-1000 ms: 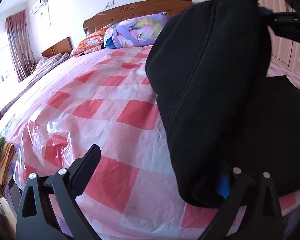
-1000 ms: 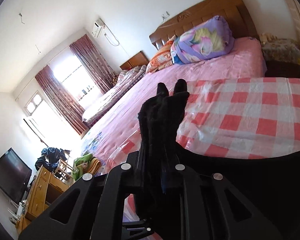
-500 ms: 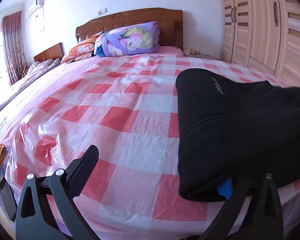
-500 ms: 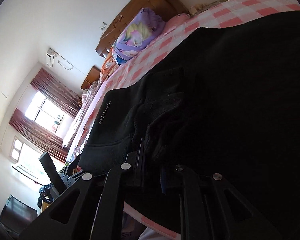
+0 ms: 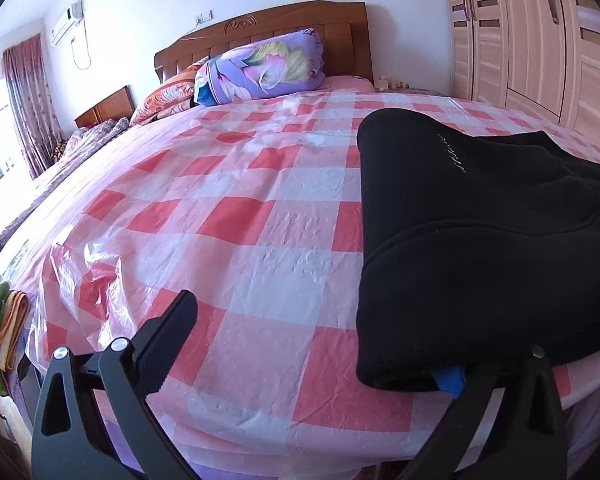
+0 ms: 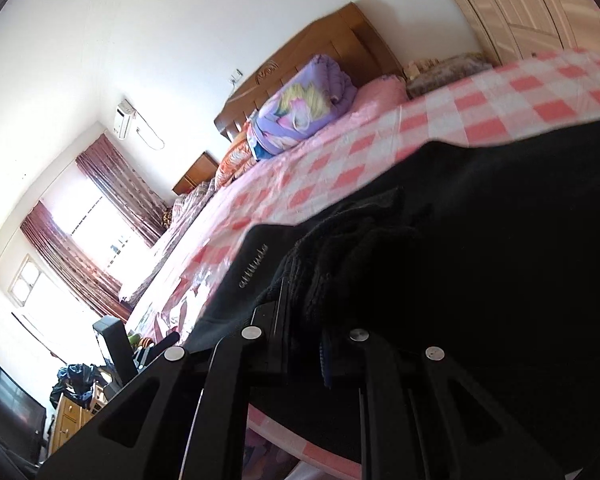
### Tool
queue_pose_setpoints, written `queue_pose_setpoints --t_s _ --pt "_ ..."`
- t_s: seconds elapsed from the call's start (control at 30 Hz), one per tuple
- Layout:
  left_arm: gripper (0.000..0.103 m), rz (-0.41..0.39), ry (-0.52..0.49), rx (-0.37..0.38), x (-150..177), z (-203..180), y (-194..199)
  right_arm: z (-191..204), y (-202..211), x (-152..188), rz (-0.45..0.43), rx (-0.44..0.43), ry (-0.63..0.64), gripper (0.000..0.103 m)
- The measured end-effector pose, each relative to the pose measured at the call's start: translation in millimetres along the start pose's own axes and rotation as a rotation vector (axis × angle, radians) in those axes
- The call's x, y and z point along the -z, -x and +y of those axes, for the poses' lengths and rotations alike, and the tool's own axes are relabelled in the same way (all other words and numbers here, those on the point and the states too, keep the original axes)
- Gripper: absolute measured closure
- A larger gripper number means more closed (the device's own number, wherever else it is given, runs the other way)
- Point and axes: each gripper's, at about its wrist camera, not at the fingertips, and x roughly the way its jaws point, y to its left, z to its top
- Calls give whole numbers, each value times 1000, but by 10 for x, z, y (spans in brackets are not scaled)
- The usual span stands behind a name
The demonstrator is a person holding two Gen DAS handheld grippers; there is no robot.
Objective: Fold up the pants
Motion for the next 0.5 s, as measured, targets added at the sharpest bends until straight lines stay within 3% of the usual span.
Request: queue_pose_setpoints --t_s 0.1,0.17,0.27,0.3,0.5 --pt "1 -3 -12 13 -20 -52 49 1 203 -78 -45 40 56 89" --pt "1 -16 -42 22 -35 -129 95 -191 230 24 -28 92 48 89" --pt "1 -24 -89 -6 -18 -236 99 -681 72 385 82 100 -100 88" --pt "1 -20 -87 4 -10 -242 82 -753 96 445 57 67 -125 89" --pt "1 1 -47 41 -13 -181 33 -617 109 406 64 70 -61 89"
